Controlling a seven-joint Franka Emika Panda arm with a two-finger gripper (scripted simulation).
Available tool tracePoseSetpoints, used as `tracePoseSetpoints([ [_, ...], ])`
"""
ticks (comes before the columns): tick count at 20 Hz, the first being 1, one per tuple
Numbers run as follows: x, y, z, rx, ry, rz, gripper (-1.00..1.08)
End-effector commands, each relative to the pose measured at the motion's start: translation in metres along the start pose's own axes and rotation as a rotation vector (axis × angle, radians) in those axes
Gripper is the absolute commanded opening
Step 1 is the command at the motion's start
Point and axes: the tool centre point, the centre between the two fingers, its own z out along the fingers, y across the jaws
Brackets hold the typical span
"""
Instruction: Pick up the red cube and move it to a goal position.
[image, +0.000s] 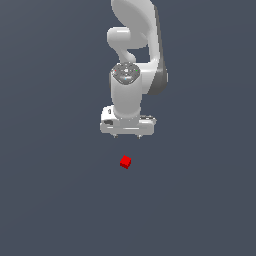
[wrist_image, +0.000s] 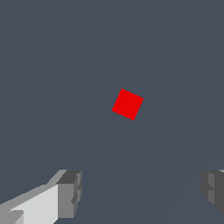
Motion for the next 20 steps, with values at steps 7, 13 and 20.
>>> tracePoseSetpoints([
  [7,0.003,0.000,0.009,0.000,0.002,0.025,1.00],
  [13,0.013,-0.001,0.034,0.000,0.008,0.103,1.00],
  [20,0.034,0.000,0.083,0.000,0.019,0.249,1.00],
])
